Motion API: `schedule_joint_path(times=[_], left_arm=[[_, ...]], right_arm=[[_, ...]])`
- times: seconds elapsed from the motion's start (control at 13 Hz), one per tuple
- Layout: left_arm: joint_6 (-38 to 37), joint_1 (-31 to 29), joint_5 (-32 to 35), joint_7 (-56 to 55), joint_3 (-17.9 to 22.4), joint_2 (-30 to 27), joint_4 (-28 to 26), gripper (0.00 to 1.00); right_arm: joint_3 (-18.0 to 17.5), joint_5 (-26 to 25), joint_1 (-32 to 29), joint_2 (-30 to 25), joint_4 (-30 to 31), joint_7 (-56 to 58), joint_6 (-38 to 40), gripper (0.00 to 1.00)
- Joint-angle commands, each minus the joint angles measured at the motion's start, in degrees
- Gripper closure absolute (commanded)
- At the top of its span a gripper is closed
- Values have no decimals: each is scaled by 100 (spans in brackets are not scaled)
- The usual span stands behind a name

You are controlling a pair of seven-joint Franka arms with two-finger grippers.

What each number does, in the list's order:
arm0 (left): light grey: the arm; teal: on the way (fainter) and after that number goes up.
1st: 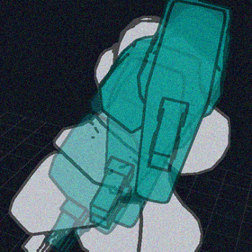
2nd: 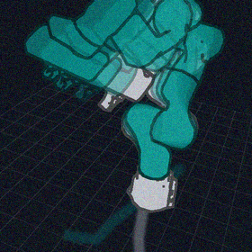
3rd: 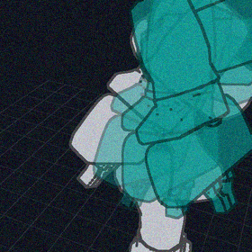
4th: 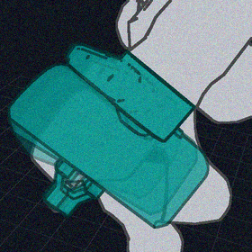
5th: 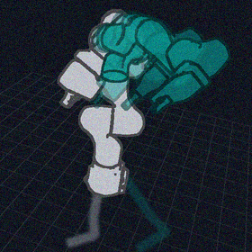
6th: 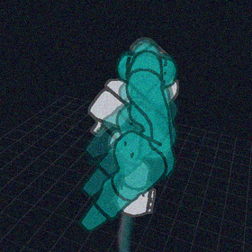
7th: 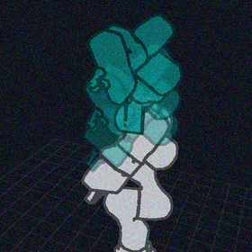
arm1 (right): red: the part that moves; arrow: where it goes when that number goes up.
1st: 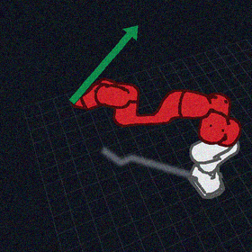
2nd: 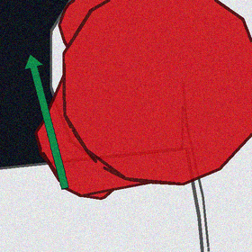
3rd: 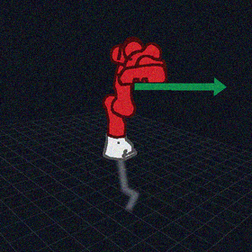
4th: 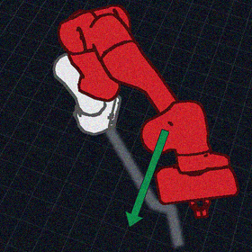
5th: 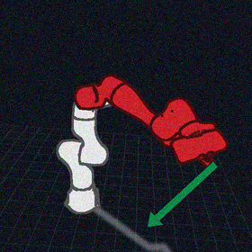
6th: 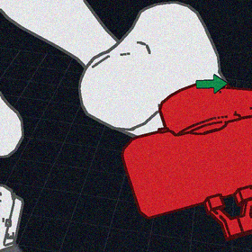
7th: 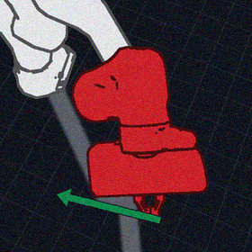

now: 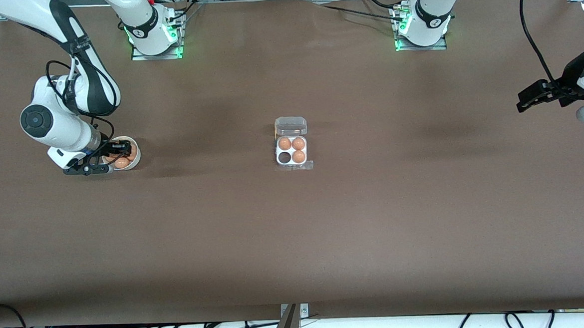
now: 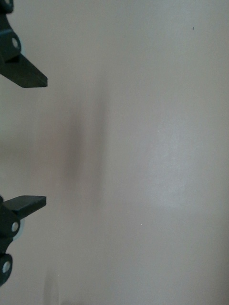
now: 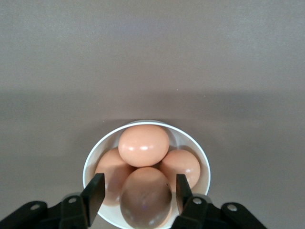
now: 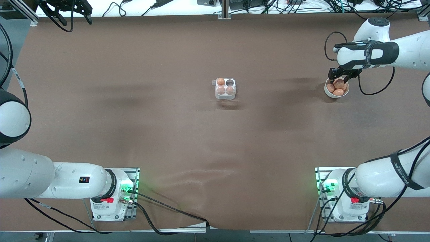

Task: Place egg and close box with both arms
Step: 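Grasp a brown egg with the right gripper and lift it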

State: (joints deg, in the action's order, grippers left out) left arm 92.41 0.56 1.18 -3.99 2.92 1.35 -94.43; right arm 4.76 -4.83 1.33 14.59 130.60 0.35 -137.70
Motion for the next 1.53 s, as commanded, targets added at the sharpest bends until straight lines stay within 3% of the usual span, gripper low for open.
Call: schedule_joint_path(times=[0.0,0.38,0.69,1.0,1.46], left_arm=[[-82,-30,-30,47,-11,49,144,0],[-82,-21,-30,47,-11,49,144,0],[-82,-30,-66,38,-2,49,162,0],[-152,-30,-74,30,-2,49,302,0],[-179,-30,-74,30,6,49,311,0]], right_arm=[[-1,-88,-36,-27,54,71,32,42],[-1,-88,-36,-18,27,88,32,58],[-10,-88,-36,-18,-8,106,32,65],[-10,-88,-36,-18,-96,168,50,65],[-28,-9,-1,43,-921,115,1323,68]])
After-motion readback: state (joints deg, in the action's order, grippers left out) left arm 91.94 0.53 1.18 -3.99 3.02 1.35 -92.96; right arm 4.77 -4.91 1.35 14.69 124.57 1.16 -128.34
